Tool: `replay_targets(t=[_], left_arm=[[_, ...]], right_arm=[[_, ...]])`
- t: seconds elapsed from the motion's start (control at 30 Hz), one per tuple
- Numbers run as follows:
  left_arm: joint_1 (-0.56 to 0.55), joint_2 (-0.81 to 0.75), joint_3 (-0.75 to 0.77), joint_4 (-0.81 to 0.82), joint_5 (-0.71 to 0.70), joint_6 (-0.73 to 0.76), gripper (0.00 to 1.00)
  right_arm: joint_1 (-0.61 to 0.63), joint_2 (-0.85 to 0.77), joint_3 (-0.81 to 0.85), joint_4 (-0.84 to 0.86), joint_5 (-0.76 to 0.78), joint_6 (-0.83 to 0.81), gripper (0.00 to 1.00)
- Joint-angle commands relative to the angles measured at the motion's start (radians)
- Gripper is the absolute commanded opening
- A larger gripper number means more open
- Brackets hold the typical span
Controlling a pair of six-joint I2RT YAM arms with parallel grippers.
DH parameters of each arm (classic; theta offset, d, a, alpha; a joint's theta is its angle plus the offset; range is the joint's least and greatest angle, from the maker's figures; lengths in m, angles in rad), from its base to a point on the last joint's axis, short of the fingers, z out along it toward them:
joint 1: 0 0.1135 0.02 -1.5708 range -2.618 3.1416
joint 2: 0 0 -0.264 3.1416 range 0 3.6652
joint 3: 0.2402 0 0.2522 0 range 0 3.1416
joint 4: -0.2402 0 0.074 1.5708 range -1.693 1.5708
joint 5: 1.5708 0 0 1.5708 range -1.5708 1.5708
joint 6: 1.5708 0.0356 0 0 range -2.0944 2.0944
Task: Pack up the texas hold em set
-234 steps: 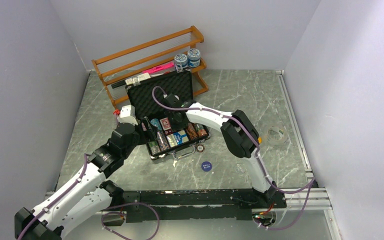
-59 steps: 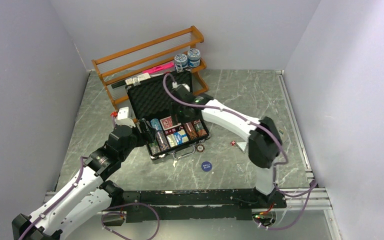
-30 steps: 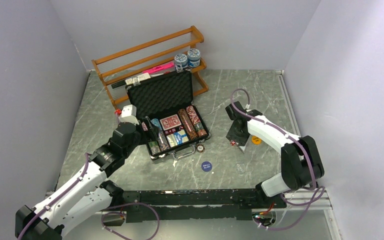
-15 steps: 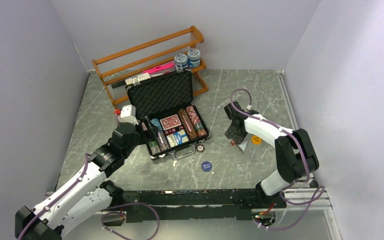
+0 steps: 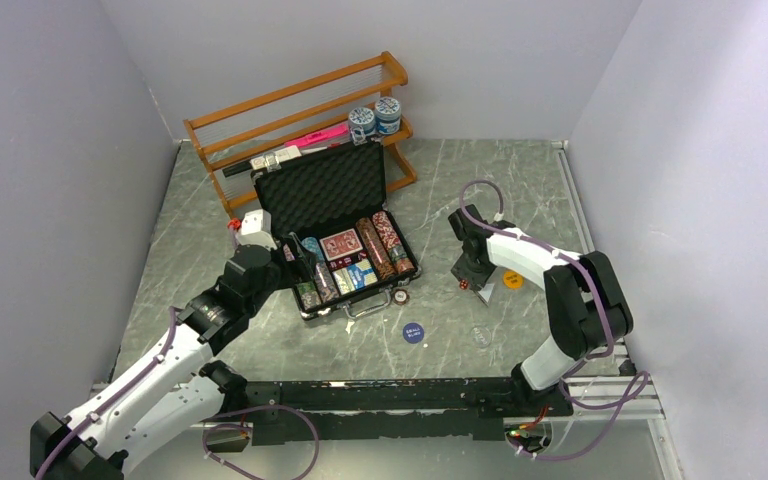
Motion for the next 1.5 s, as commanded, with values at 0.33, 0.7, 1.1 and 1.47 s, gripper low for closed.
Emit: replay_targets(t=[0.33, 0.7, 1.1, 1.47], left_arm=[[-0.003, -0.006, 0.003, 0.016, -0.017, 0.006, 0.84], [-0.003, -0.004, 0.017, 0.008, -0.038, 0.003, 0.84], [-0.003, -0.027, 0.028, -0.029, -0.057, -0.002, 0.84], [-0.004, -0.047, 0.019, -0.049, -0.057, -0.002, 0.85]], right_arm=[[-0.004, -0.020, 0.005, 0.034, -0.025, -0.040, 0.22], [0.200, 0.003, 0.270, 0.052, -0.114, -0.198, 0.20], [0.431, 0.384, 0.755, -0.060, -0.212, -0.452, 0.20], [0.454, 0.547, 0.916, -0.091, -0.193, -0.568, 0.20]])
